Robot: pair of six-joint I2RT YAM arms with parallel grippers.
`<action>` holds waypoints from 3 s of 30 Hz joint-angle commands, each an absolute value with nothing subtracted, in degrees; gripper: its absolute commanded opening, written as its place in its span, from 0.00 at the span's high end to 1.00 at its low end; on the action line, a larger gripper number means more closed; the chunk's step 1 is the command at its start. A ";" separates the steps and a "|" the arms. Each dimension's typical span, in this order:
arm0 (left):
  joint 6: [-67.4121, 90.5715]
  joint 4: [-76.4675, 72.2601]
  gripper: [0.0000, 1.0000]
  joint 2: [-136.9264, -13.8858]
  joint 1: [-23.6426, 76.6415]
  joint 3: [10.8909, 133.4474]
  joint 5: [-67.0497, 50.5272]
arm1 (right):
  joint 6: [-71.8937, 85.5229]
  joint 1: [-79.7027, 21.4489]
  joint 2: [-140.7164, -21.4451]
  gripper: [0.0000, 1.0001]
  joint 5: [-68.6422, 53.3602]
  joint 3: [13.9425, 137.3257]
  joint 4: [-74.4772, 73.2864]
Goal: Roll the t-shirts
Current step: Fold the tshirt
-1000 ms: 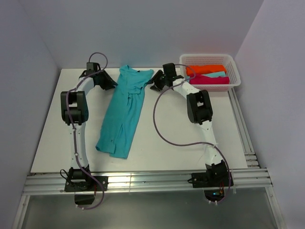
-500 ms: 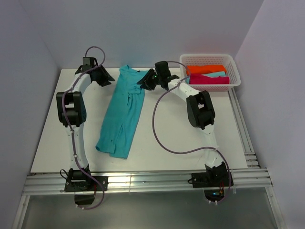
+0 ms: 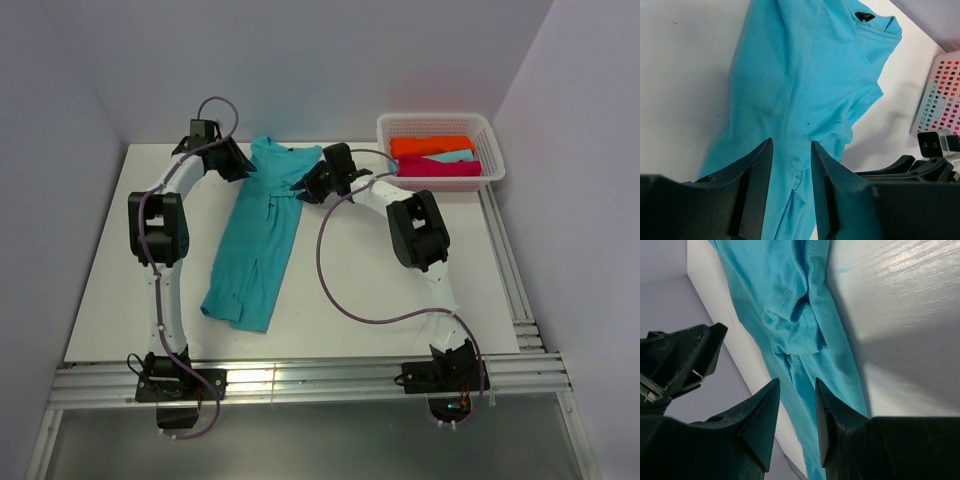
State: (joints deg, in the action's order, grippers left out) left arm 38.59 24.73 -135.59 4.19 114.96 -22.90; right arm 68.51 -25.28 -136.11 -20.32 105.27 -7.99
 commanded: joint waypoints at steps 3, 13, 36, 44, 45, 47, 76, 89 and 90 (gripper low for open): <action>37.27 24.61 0.59 -130.17 4.04 113.91 -23.82 | 73.39 -25.84 -136.40 0.58 -18.63 104.94 -3.52; 36.56 25.23 0.59 -129.81 4.04 112.68 -23.91 | 76.99 -26.01 -139.39 0.57 -18.19 105.74 -2.29; 35.77 25.84 0.59 -129.20 3.96 110.92 -23.12 | 79.63 -26.02 -143.88 0.68 -18.37 110.48 -1.84; 35.33 25.93 0.59 -128.15 3.96 109.34 -22.41 | 79.63 -26.02 -143.18 0.93 -18.11 110.31 -1.93; 35.42 25.84 0.59 -128.06 3.96 108.99 -22.24 | 79.45 -26.02 -141.78 0.94 -17.93 108.82 -2.02; 35.77 25.32 0.59 -127.97 3.96 108.72 -22.24 | 79.28 -26.02 -140.28 0.94 -17.14 107.15 -2.63; 34.90 28.29 0.59 -124.98 3.96 106.87 -20.04 | 74.72 -29.27 -129.30 0.44 -16.35 97.74 -6.84; 28.39 36.82 0.57 -109.71 0.09 89.59 -19.16 | 58.99 -30.85 -113.04 0.44 -18.63 80.10 -13.45; 27.95 37.70 0.57 -108.47 -1.57 87.82 -18.29 | 58.45 -31.98 -111.29 0.44 -18.63 78.76 -13.71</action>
State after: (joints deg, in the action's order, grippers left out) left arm 31.73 33.21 -115.02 0.12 91.64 -19.97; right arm 63.90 -29.78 -115.90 -17.67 82.65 -11.29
